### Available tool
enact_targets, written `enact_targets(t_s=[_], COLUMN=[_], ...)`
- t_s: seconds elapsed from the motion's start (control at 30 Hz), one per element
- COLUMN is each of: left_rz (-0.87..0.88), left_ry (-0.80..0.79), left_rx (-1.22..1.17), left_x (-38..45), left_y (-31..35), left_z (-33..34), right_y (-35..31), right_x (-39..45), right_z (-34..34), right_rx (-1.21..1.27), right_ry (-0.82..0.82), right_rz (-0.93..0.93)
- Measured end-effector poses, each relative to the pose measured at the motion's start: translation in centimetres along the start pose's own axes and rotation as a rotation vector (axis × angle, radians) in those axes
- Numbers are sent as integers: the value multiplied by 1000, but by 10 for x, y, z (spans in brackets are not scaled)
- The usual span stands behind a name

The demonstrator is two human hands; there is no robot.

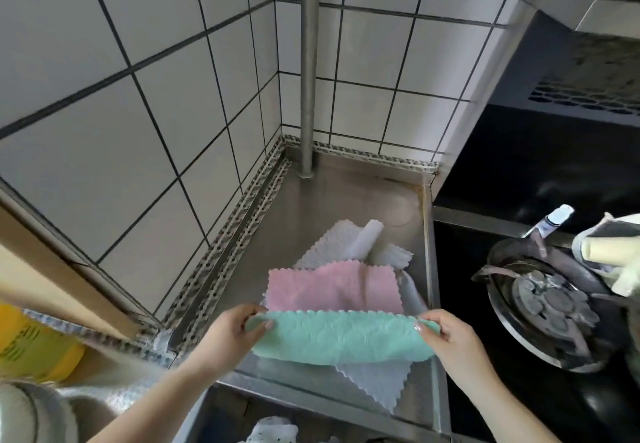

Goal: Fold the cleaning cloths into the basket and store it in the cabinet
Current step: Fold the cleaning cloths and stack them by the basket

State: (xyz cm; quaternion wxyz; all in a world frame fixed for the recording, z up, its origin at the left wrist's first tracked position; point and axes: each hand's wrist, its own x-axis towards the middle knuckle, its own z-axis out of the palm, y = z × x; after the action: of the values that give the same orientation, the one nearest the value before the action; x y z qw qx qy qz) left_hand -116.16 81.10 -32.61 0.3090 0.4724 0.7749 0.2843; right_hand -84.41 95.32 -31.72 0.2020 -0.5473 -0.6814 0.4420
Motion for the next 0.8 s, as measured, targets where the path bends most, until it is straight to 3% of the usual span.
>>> enact_targets(t_s=[0.27, 0.57, 0.8], left_rz=[-188, -337, -410], left_ry=[162, 215, 160], left_rx=[-308, -271, -242], left_x=[58, 97, 122], left_y=[12, 3, -5], left_z=[12, 23, 28], right_y=[-13, -10, 1], right_x=[62, 113, 136], right_z=[7, 24, 33], right_rx=[-77, -204, -224], right_ry=[82, 58, 52], right_rz=[39, 14, 55])
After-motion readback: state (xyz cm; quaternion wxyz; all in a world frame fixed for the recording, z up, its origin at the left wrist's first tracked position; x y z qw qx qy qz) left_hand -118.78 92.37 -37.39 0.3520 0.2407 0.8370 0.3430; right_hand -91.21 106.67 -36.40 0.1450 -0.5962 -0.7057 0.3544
